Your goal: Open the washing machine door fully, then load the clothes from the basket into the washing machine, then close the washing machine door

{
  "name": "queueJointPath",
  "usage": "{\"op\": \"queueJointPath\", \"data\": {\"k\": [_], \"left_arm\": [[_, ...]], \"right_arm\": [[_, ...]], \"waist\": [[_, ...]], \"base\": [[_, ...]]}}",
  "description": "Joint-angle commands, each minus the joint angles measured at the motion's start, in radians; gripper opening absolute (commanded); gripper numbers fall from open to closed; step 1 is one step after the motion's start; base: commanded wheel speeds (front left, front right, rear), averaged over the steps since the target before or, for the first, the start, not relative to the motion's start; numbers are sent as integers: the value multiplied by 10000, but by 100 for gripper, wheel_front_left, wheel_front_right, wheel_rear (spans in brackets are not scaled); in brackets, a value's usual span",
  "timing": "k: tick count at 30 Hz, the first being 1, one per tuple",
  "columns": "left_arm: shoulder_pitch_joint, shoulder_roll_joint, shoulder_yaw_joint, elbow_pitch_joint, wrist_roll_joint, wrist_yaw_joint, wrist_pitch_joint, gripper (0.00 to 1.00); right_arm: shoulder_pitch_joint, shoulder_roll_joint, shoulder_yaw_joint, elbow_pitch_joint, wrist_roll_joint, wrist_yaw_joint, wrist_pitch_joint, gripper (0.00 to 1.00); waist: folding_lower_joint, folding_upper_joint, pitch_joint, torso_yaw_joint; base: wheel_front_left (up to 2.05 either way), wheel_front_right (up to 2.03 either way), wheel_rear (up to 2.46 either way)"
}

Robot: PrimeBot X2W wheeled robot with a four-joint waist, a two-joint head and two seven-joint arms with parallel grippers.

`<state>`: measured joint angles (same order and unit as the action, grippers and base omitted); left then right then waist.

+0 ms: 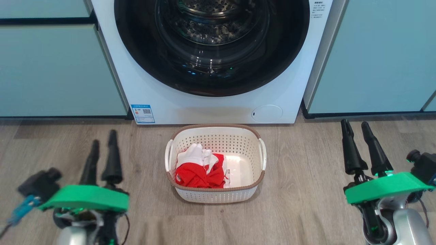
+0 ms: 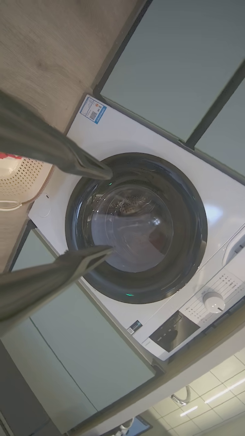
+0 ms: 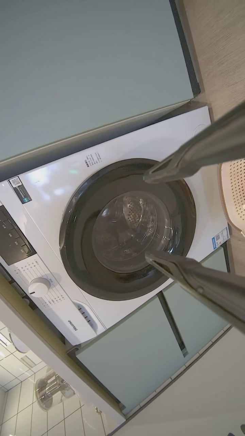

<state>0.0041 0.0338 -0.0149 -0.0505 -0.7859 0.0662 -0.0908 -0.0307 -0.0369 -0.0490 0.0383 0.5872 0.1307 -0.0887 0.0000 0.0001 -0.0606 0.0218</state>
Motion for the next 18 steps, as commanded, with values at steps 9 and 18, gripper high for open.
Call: {"op": "queueJointPath", "data": {"k": [9,18], "left_arm": [[-268,225,-1029,-487,2217,595,-373,100],[-265,716,-2151,-330,3561,1634,-636,100]], "right_arm": [[-222,-108,216,46,-822,1,-383,100],[-148,-113,354,518,-1570,1,-648,100]], "waist": [[0,-1,-146,11],[0,-1,-281,-21]], "base": [[0,0,0],[0,0,0]]}}
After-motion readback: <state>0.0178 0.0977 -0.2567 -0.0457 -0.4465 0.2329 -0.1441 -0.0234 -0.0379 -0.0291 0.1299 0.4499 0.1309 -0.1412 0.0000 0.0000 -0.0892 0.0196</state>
